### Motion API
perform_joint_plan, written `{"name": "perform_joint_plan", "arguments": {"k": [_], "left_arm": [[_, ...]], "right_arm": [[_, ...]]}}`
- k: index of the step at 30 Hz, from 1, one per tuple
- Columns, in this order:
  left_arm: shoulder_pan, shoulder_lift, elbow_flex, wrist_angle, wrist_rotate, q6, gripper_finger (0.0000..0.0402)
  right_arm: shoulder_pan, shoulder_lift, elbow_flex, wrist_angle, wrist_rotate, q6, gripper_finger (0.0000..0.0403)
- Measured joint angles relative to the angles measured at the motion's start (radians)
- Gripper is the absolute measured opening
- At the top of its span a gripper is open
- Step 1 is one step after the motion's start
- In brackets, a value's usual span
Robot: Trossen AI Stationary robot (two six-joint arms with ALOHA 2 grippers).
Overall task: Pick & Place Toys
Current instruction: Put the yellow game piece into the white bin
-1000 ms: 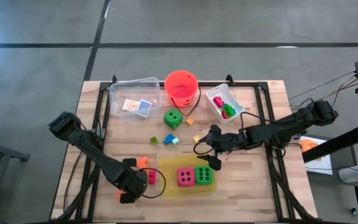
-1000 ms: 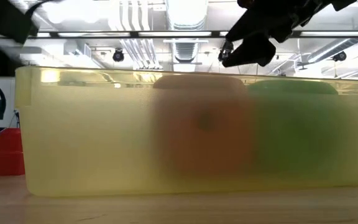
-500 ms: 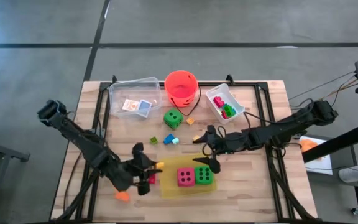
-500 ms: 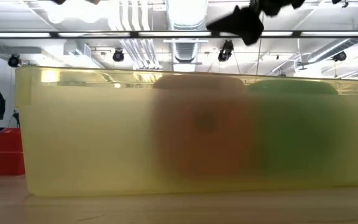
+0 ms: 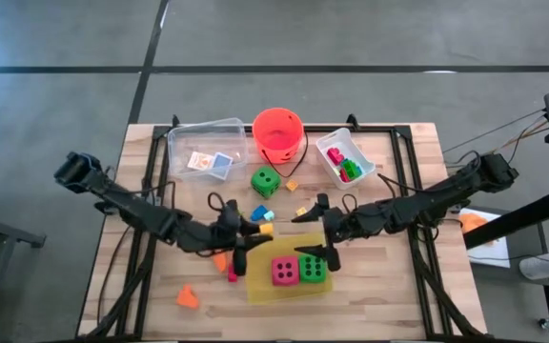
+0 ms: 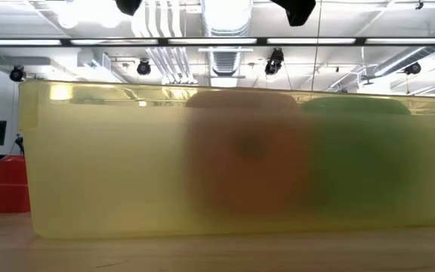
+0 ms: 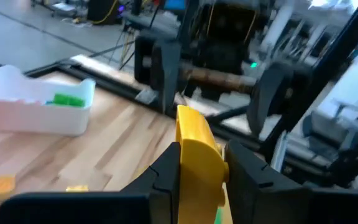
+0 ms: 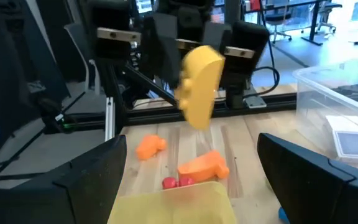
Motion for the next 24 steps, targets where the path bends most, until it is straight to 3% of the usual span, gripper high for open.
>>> {"name": "perform_joint_plan", "arguments": {"k": [6, 14, 24], "left_arm": [[0.078, 0.000, -0.010, 0.132, 0.146, 0.039, 0.0076], [0.089, 0.041, -0.010, 0.196, 0.202, 0.039, 0.0076], [0.097, 0.126, 0.029, 0.237, 0.275, 0.053, 0.0076]], "right_arm": [[-0.001, 0.042, 0.004, 0.060, 0.016, -0.002, 0.0356], [-0.005, 0.104, 0.053, 0.076, 0.091, -0.008, 0.0356], [-0.005, 0.143, 0.099, 0.042, 0.067, -0.013, 0.0355]]}}
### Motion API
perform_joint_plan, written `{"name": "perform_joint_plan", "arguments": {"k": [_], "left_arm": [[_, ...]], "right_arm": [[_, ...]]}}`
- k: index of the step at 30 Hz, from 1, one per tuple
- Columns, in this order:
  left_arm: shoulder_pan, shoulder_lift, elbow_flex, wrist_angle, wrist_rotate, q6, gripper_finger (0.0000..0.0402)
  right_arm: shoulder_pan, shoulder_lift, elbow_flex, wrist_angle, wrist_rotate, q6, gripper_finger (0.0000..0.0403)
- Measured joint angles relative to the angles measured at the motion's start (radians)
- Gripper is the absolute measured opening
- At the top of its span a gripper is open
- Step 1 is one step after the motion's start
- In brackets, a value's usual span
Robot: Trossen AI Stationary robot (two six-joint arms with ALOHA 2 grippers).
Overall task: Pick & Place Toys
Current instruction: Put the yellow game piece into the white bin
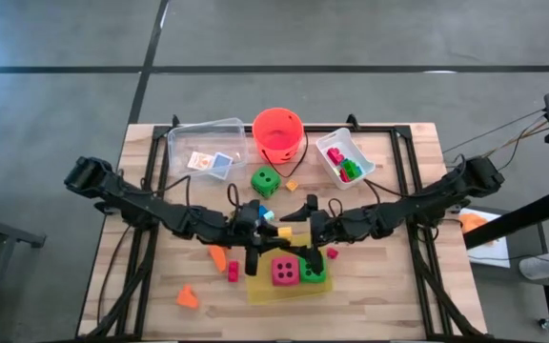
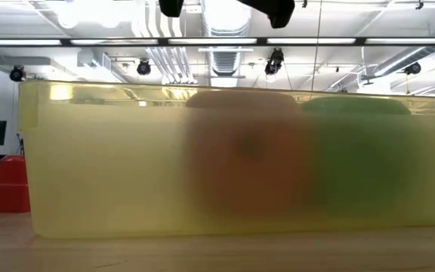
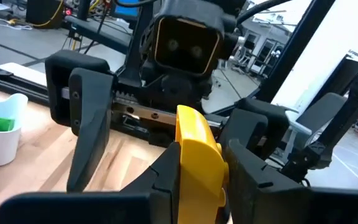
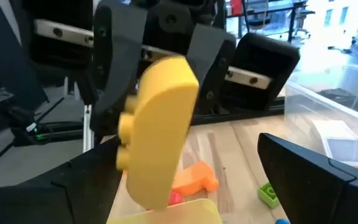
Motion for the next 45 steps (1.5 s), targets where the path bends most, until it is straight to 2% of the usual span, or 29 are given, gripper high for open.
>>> {"name": "perform_joint_plan", "arguments": {"k": [2, 5, 16, 18, 22, 30, 37, 42, 45], "left_arm": [[0.000, 0.000, 0.000, 0.003, 0.004, -0.003, 0.0076], [0.000, 0.000, 0.000, 0.002, 0.007, -0.003, 0.0076], [0.001, 0.002, -0.001, -0.001, 0.006, -0.003, 0.0076], [0.001, 0.002, -0.001, -0.002, 0.013, -0.001, 0.0076], [0.001, 0.002, -0.001, -0.002, 0.018, 0.000, 0.0079], [-0.001, 0.003, -0.002, -0.007, 0.019, -0.004, 0.0191], [-0.007, 0.002, -0.002, -0.016, 0.019, -0.026, 0.0249], [-0.021, -0.033, -0.002, -0.176, 0.015, -0.066, 0.0282], [-0.022, -0.061, -0.002, -0.301, -0.022, -0.118, 0.0293]], "right_arm": [[0.000, 0.000, 0.002, -0.004, -0.006, 0.001, 0.0345], [0.000, 0.000, 0.003, -0.004, -0.010, -0.001, 0.0310], [0.002, 0.000, 0.002, -0.003, -0.024, 0.005, 0.0115], [0.002, 0.000, 0.001, -0.002, -0.053, 0.003, 0.0087], [0.001, 0.000, 0.001, 0.000, -0.087, 0.003, 0.0085], [-0.001, -0.001, 0.000, -0.003, -0.082, -0.002, 0.0084], [-0.001, -0.001, 0.000, -0.017, -0.082, 0.015, 0.0084], [-0.001, -0.001, -0.002, -0.045, -0.086, 0.076, 0.0084], [-0.002, -0.004, -0.001, -0.046, -0.086, 0.102, 0.0084]]}}
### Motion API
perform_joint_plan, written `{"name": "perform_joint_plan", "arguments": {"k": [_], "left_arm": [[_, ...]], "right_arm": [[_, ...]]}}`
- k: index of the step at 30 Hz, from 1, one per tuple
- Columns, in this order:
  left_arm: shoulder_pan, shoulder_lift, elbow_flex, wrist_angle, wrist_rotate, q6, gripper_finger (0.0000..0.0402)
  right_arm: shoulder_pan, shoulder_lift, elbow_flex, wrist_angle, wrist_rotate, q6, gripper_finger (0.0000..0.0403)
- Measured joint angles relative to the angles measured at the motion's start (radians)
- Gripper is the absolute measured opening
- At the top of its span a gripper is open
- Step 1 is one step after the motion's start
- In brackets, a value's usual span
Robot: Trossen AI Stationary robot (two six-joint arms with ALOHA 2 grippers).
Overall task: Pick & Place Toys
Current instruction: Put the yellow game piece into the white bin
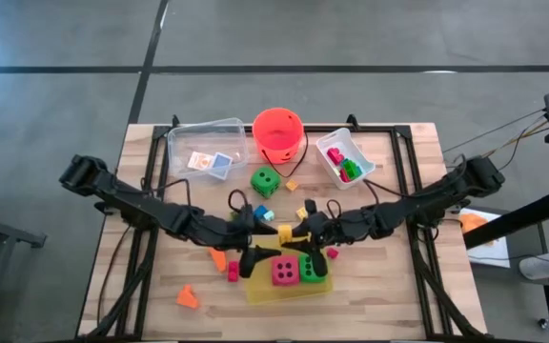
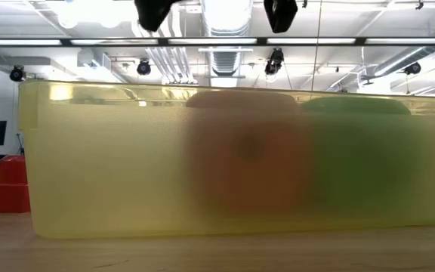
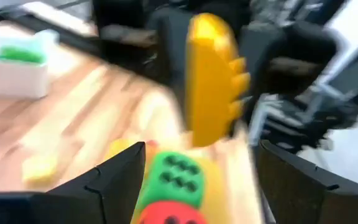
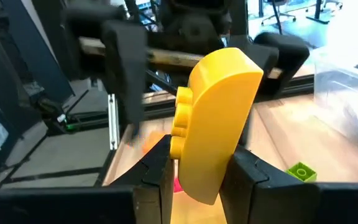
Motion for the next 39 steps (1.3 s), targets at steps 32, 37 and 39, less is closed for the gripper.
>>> {"name": "perform_joint_plan", "arguments": {"k": [32, 37, 39], "left_arm": [[-0.114, -0.270, -0.070, -0.560, -0.211, -0.186, 0.0296], [-0.114, -0.270, -0.070, -0.561, -0.212, -0.178, 0.0296], [-0.114, -0.270, -0.070, -0.564, -0.212, -0.178, 0.0296]], "right_arm": [[-0.775, -0.197, 0.001, -1.012, -0.189, 0.460, 0.0084], [-0.889, -0.171, 0.011, -1.030, -0.208, 0.449, 0.0084], [-0.920, -0.148, 0.030, -1.044, -0.210, 0.439, 0.0084]]}}
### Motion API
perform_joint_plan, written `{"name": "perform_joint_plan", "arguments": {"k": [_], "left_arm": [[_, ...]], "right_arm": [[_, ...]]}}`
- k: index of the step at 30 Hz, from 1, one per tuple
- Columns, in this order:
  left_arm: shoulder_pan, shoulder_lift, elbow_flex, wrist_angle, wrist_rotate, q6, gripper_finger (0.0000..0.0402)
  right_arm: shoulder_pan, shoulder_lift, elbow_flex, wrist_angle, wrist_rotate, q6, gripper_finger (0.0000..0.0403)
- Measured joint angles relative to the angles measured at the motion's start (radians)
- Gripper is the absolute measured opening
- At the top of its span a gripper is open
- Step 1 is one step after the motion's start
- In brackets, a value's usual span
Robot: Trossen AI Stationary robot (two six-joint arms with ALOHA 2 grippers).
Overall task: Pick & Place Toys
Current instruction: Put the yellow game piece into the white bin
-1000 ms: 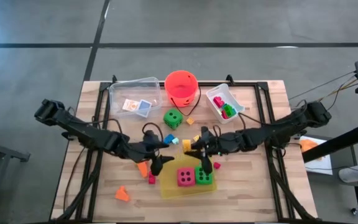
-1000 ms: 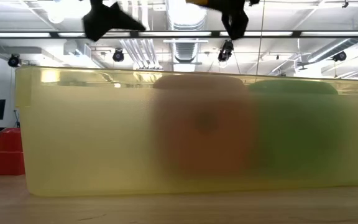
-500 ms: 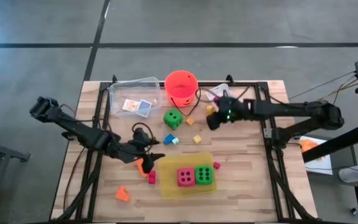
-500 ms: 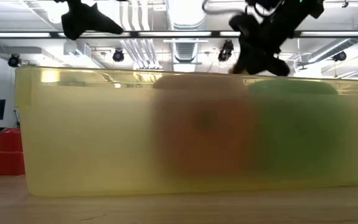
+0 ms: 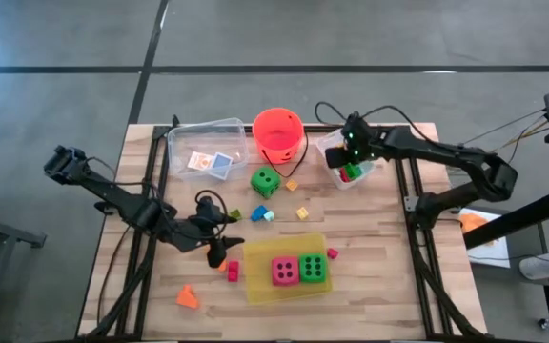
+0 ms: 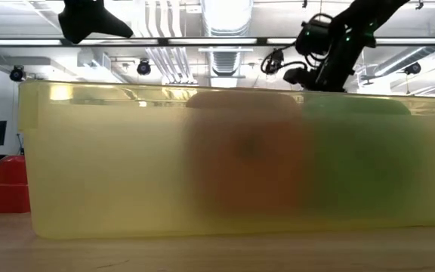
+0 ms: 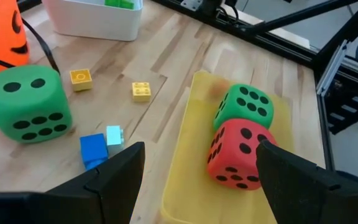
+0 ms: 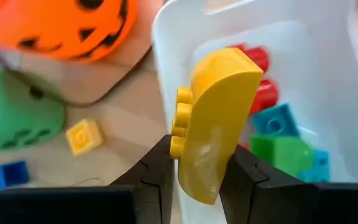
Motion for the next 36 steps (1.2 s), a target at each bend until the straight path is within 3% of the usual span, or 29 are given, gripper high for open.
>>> {"name": "perform_joint_plan", "arguments": {"k": [20, 36], "left_arm": [[0.001, 0.000, 0.000, -0.026, 0.000, 0.002, 0.0296], [0.001, 0.000, 0.000, -0.024, 0.000, 0.001, 0.0296]], "right_arm": [[-0.088, 0.459, 0.442, -0.412, 0.005, -0.240, 0.0084], [-0.130, 0.474, 0.388, -0.429, 0.004, -0.311, 0.0084]]}}
